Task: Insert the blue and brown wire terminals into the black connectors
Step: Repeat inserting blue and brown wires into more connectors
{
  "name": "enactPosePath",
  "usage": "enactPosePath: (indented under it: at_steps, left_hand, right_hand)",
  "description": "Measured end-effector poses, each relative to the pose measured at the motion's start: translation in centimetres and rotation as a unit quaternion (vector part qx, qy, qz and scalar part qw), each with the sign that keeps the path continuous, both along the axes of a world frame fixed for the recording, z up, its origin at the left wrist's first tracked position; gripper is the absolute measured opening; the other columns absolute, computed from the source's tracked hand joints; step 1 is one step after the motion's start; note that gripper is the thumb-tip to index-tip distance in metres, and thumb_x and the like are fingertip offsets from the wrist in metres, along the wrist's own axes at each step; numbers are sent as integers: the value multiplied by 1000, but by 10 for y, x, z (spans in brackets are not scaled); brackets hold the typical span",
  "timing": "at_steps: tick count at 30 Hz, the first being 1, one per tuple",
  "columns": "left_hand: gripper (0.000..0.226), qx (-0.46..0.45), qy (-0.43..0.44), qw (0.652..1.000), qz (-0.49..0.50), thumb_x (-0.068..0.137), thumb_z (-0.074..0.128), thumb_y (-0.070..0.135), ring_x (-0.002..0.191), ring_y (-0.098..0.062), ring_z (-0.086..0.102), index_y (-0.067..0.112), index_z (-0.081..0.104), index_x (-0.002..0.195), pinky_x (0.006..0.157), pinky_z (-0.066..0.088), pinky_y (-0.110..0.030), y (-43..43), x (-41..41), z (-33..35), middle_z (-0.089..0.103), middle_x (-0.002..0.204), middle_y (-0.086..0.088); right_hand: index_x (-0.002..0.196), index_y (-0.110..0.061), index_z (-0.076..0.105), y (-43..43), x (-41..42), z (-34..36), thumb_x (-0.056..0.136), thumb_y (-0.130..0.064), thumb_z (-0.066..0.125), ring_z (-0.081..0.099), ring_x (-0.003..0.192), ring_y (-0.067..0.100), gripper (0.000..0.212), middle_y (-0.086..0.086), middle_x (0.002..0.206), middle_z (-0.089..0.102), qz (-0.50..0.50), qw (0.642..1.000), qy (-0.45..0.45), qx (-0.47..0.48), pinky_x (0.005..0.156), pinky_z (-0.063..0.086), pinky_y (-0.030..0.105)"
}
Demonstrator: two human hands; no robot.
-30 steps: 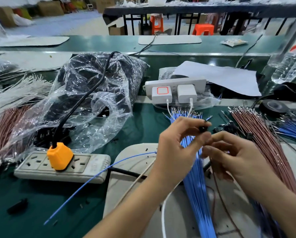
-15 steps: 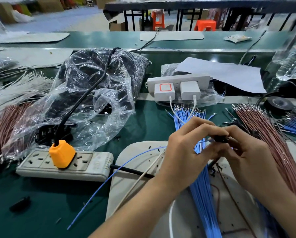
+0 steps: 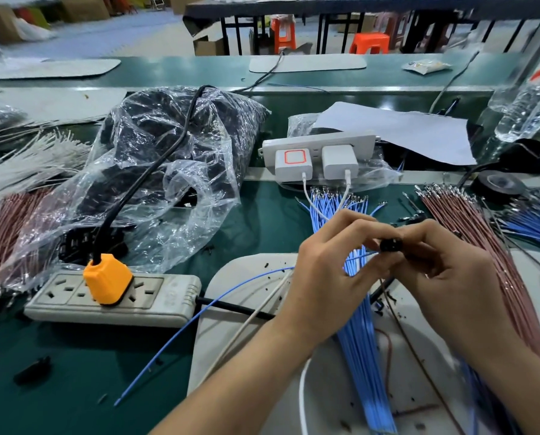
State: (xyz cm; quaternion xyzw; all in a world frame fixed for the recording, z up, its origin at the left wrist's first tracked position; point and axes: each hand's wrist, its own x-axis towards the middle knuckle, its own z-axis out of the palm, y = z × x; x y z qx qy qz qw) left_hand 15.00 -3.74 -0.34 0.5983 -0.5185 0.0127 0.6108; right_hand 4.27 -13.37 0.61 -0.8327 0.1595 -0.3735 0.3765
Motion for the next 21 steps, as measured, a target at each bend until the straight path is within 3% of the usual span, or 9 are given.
enactPosePath:
  at_steps: [3, 8, 12, 15, 17, 21]
  left_hand:
    - [18, 8, 5, 1000, -4, 81, 72, 2, 79, -10, 61, 2, 70, 99, 79, 45, -15, -1, 2, -1, 62, 93, -8]
    - [26, 28, -4, 999, -16, 85, 67, 0, 84, -10, 61, 5, 67, 111, 79, 51, -25, -2, 3, -3, 63, 92, -4]
    - [23, 36, 8, 999, -11, 86, 66, 0, 83, -10, 63, 7, 65, 107, 75, 53, -31, -3, 4, -5, 66, 91, -2]
    - [20, 48, 21, 999, -12, 84, 67, 3, 80, -3, 61, 8, 63, 103, 73, 52, -29, -3, 4, -6, 66, 87, 2]
    - [19, 50, 19, 999, -1, 84, 68, 4, 77, 1, 60, 8, 62, 101, 73, 52, -26, -3, 4, -7, 64, 84, 6]
    - [8, 52, -3, 999, 15, 85, 67, 1, 75, -4, 59, 3, 66, 92, 72, 50, -22, -3, 6, -7, 65, 83, -1]
  right_hand:
    - [80, -12, 63, -1, 1, -3, 75, 2, 73, 67, 63, 6, 17, -3, 67, 68, 11, 999, 7, 44, 62, 53, 14]
    - [86, -22, 60, 0, 1, -1, 78, 6, 69, 69, 62, 3, 30, -10, 80, 72, 22, 996, -32, 85, 60, 52, 11]
    - [91, -19, 60, -1, -1, -3, 82, 8, 65, 71, 67, 4, 28, -11, 84, 72, 39, 996, -17, 73, 61, 55, 14]
    - [90, -18, 61, 1, -1, 0, 89, -15, 66, 70, 66, 4, 6, -8, 79, 71, 47, 996, -34, 65, 60, 56, 16]
    - [90, -22, 61, 4, -1, 3, 84, -27, 64, 70, 64, 3, 8, -8, 74, 70, 29, 997, -47, 50, 59, 55, 15]
    - [92, -22, 60, 5, -1, 2, 81, -27, 62, 69, 61, 3, 12, -6, 76, 68, 15, 998, -59, 30, 56, 55, 15]
